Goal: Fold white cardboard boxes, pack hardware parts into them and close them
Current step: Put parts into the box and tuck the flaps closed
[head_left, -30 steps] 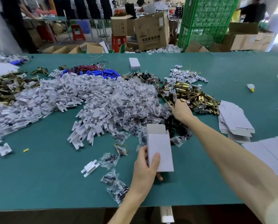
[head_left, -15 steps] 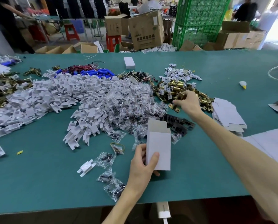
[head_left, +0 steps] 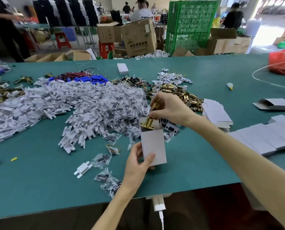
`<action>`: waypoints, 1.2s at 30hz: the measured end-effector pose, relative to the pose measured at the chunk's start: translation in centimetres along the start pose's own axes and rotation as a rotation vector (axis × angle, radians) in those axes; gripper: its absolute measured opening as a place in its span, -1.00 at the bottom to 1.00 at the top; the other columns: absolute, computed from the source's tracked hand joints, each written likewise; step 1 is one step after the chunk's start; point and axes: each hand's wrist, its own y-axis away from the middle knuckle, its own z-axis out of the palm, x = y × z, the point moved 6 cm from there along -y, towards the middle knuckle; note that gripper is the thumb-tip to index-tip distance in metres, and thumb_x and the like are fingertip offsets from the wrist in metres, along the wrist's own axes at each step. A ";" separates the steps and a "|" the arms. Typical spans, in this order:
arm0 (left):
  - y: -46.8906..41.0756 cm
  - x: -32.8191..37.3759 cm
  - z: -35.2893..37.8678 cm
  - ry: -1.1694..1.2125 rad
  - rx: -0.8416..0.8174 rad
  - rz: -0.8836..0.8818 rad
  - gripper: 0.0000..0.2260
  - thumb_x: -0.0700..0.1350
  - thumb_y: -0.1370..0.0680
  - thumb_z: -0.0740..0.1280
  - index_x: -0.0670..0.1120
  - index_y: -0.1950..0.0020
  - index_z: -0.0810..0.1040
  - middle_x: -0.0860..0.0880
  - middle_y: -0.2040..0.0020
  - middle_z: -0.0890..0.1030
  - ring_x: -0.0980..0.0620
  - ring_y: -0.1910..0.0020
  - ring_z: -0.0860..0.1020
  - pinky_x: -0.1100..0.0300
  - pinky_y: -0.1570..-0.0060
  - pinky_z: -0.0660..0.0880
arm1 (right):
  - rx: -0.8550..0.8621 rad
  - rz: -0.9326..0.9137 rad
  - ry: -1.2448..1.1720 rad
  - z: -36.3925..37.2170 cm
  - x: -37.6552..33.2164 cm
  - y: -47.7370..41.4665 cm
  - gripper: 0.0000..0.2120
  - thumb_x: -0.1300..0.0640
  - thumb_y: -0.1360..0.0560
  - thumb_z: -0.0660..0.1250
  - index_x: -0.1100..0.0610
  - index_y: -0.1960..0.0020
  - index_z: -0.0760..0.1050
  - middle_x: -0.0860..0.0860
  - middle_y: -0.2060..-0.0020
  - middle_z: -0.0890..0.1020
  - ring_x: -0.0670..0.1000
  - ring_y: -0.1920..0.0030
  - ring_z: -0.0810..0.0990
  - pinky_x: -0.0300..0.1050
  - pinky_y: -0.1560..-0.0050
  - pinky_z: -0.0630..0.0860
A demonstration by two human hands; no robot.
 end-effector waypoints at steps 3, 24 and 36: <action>0.0 0.2 -0.2 -0.014 0.014 0.033 -0.56 0.07 -0.50 0.53 0.07 -0.33 0.49 0.16 -0.18 0.67 0.13 -0.20 0.64 0.21 -0.01 0.62 | -0.009 -0.018 0.026 0.1 -0.4 0.4 -0.74 0.22 -0.46 0.56 0.18 -0.03 0.52 0.08 0.18 0.72 -0.02 0.24 0.74 -0.04 0.12 0.70; -0.1 -0.2 0.3 -0.076 -0.053 0.082 -0.69 -0.13 -0.54 0.51 0.04 -0.22 0.53 0.05 -0.10 0.70 0.06 -0.15 0.66 0.22 -0.08 0.58 | -0.302 -0.083 0.487 4.7 -1.5 4.4 -0.90 0.06 -0.60 0.38 0.07 -0.06 0.57 -0.01 0.08 0.69 0.02 0.04 0.61 -0.09 0.09 0.43; -0.1 0.0 0.1 -0.121 -0.029 0.089 -0.74 -0.22 -0.56 0.50 -0.01 -0.18 0.53 0.13 0.01 0.68 0.14 -0.04 0.64 0.30 -0.04 0.54 | -0.292 -0.069 0.732 7.2 -0.7 5.8 -0.64 -0.09 -0.73 0.05 0.16 0.01 0.40 -0.03 0.32 0.52 0.07 0.22 0.46 0.01 -0.45 0.11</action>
